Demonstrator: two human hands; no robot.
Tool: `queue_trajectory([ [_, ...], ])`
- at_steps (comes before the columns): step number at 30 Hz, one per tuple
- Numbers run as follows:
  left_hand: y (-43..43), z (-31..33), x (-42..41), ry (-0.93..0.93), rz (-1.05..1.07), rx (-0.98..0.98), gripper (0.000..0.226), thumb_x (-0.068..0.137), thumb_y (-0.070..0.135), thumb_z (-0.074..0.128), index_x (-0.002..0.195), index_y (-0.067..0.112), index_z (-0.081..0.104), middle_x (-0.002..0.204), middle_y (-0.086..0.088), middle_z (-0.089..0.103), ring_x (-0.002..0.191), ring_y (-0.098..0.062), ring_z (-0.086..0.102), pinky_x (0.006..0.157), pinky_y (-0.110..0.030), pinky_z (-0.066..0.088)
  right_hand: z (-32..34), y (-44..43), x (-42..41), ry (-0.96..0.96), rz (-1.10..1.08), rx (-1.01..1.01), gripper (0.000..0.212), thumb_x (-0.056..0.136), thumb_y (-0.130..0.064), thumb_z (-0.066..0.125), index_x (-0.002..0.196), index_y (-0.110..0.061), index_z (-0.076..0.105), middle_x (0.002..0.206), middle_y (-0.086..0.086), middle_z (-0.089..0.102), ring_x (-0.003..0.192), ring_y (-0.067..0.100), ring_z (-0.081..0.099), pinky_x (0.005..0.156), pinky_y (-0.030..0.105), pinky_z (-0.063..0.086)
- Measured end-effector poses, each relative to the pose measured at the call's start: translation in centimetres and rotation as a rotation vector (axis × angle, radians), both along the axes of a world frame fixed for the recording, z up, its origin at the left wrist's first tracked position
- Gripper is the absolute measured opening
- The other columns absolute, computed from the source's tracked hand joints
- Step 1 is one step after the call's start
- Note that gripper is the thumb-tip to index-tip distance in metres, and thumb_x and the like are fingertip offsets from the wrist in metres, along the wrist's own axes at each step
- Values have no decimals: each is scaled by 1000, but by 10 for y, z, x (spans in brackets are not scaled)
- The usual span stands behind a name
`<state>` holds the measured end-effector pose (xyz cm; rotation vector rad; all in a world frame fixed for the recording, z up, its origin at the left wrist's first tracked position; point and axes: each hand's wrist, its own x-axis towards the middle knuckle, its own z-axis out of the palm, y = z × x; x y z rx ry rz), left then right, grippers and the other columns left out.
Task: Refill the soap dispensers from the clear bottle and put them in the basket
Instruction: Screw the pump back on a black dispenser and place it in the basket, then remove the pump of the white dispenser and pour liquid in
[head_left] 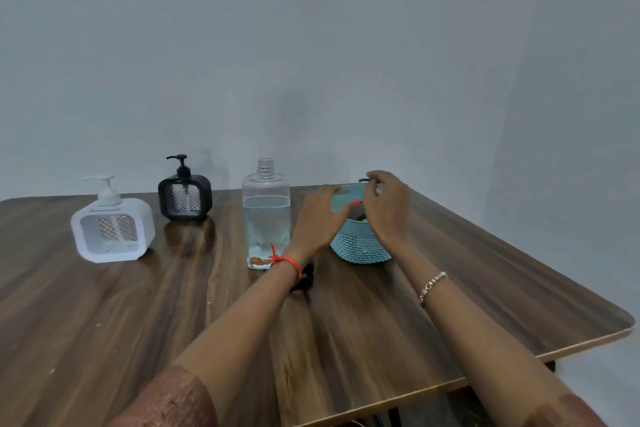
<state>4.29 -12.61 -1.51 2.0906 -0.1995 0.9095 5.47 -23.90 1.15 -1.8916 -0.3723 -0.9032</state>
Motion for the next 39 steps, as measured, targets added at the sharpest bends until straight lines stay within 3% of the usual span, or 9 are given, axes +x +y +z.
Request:
queue_trajectory([
  [4, 31, 19, -40, -145, 15, -34, 32, 89, 23, 59, 113, 3, 63, 114, -10, 67, 107, -18, 61, 93, -25, 45, 9, 45, -36, -122, 142, 36, 24, 88, -6, 48, 101, -1, 67, 106, 12, 69, 100, 22, 62, 89, 19, 40],
  [11, 129, 27, -109, -261, 181, -120, 24, 91, 21, 56, 112, 11, 63, 95, 7, 64, 86, 4, 59, 76, -5, 46, 15, 127, -78, -211, 345, -9, 24, 89, -12, 51, 106, -3, 65, 108, 10, 69, 101, 20, 63, 87, 19, 42],
  [17, 205, -2, -152, -66, 302, -182, 20, 90, 19, 57, 103, 5, 62, 86, -7, 66, 85, -22, 64, 78, -31, 49, -8, 197, -106, -153, 479, -161, 22, 89, -14, 54, 104, -3, 64, 108, 12, 68, 101, 24, 62, 83, 18, 38],
  [24, 260, -52, -157, 222, 409, -215, 38, 90, 29, 57, 117, 2, 55, 106, -13, 63, 92, -19, 57, 80, -28, 43, -63, 248, -105, 115, 516, -443, 35, 93, -29, 48, 120, -9, 54, 124, 8, 58, 115, 24, 52, 96, 34, 41],
  [27, 277, -59, -150, 279, 425, -212, 42, 90, 31, 57, 121, 3, 51, 117, -13, 60, 103, -22, 56, 83, -26, 38, -69, 267, -95, 172, 496, -510, 37, 93, -32, 46, 122, -10, 51, 128, 8, 54, 118, 25, 49, 93, 34, 38],
  [31, 305, -50, -137, 213, 488, -186, 49, 89, 23, 59, 129, 1, 42, 134, -15, 46, 124, -28, 44, 95, -21, 31, -65, 298, -73, 217, 558, -464, 38, 91, -32, 50, 121, -9, 48, 127, 9, 53, 119, 26, 48, 91, 35, 38],
  [33, 319, -42, -128, 189, 483, -195, 51, 87, 19, 63, 128, -3, 42, 133, -17, 45, 121, -28, 45, 101, -26, 34, -60, 314, -60, 259, 626, -411, 47, 89, -32, 54, 129, -8, 42, 134, 10, 48, 125, 26, 44, 97, 35, 37],
  [36, 335, -34, -112, 158, 511, -233, 47, 82, 14, 68, 118, -5, 45, 116, -15, 49, 106, -25, 48, 82, -19, 36, -52, 337, -42, 326, 708, -359, 66, 87, -31, 59, 140, -8, 28, 146, 10, 35, 133, 23, 34, 99, 27, 28],
  [39, 351, -37, -99, 204, 551, -260, 69, 81, 22, 70, 132, -4, 31, 135, -18, 35, 126, -30, 39, 103, -34, 35, -48, 358, -25, 350, 742, -322, 71, 82, -32, 65, 139, -8, 29, 143, 10, 36, 132, 23, 35, 96, 24, 27],
])
